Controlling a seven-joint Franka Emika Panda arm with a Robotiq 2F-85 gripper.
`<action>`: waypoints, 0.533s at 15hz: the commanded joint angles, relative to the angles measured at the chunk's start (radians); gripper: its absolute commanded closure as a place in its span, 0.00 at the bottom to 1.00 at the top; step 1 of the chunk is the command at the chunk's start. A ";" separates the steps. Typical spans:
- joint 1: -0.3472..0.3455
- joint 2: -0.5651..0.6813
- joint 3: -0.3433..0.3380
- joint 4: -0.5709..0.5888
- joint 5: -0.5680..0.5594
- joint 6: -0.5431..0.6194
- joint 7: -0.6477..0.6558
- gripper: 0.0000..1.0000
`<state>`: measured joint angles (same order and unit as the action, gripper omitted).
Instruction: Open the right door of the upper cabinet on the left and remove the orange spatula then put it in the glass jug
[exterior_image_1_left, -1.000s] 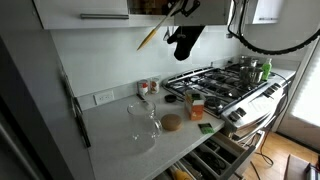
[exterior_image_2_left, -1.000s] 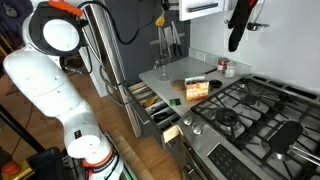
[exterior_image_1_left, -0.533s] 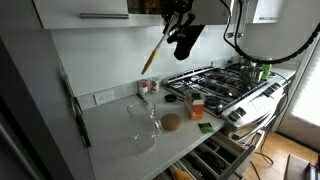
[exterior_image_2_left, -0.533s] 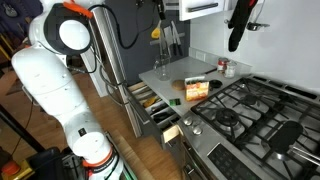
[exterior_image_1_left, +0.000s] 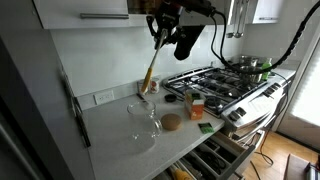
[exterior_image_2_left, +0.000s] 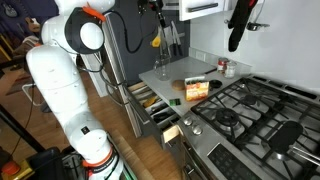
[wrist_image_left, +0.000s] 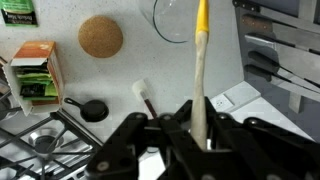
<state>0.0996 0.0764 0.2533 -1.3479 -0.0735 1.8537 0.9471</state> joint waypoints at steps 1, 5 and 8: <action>0.021 0.051 0.010 0.045 -0.102 -0.023 -0.010 0.97; 0.040 0.090 0.023 0.055 -0.123 -0.009 -0.033 0.97; 0.053 0.105 0.024 0.058 -0.154 -0.007 -0.035 0.97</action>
<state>0.1388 0.1581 0.2748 -1.3145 -0.1806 1.8550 0.9188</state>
